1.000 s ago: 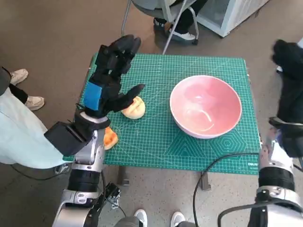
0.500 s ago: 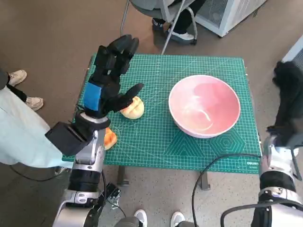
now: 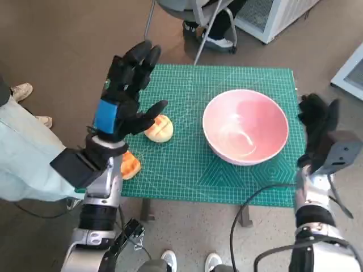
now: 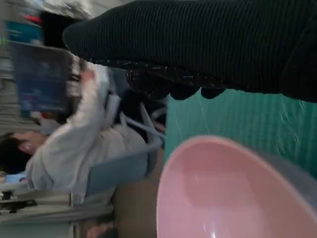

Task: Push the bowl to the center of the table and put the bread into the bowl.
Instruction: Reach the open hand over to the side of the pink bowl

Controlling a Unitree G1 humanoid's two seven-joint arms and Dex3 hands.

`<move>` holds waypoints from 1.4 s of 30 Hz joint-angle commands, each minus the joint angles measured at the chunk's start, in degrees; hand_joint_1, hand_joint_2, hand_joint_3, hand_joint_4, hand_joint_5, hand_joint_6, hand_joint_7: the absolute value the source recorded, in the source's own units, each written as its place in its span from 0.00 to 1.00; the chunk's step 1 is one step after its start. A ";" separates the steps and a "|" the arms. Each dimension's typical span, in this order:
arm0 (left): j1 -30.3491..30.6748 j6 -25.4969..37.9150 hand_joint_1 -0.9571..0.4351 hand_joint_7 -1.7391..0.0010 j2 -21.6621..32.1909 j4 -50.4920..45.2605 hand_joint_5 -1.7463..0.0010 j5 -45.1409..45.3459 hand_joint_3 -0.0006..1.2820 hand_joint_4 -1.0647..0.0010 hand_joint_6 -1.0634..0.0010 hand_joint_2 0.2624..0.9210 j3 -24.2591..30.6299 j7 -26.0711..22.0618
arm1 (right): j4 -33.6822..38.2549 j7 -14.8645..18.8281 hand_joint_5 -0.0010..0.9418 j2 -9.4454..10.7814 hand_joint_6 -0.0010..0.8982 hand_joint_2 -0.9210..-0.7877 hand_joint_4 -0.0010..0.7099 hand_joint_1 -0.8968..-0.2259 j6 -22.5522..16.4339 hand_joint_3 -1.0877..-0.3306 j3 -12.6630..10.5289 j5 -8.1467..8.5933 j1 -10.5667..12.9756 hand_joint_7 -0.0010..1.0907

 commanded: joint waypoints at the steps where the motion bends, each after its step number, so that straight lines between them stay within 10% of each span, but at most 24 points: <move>1: 1.58 0.30 0.32 0.67 0.68 -1.59 0.98 -0.12 0.20 0.77 0.93 1.00 0.48 0.46 | 1.23 1.15 0.00 2.27 0.06 0.00 0.25 0.59 3.09 0.24 -1.66 1.78 -0.83 0.50; 22: 5.76 1.45 0.32 0.78 2.86 -6.35 0.99 0.40 0.19 0.74 0.84 1.00 1.63 2.46 | 1.95 2.95 0.00 9.97 0.08 0.00 0.24 0.55 9.82 0.32 -8.59 7.70 -5.45 0.60; 42: 9.56 3.86 0.32 0.84 3.81 -10.87 1.00 -0.06 0.18 0.74 0.79 1.00 2.81 3.20 | 2.17 -2.33 0.01 13.03 0.05 0.00 0.29 0.57 11.94 0.29 -8.02 5.80 -7.97 0.73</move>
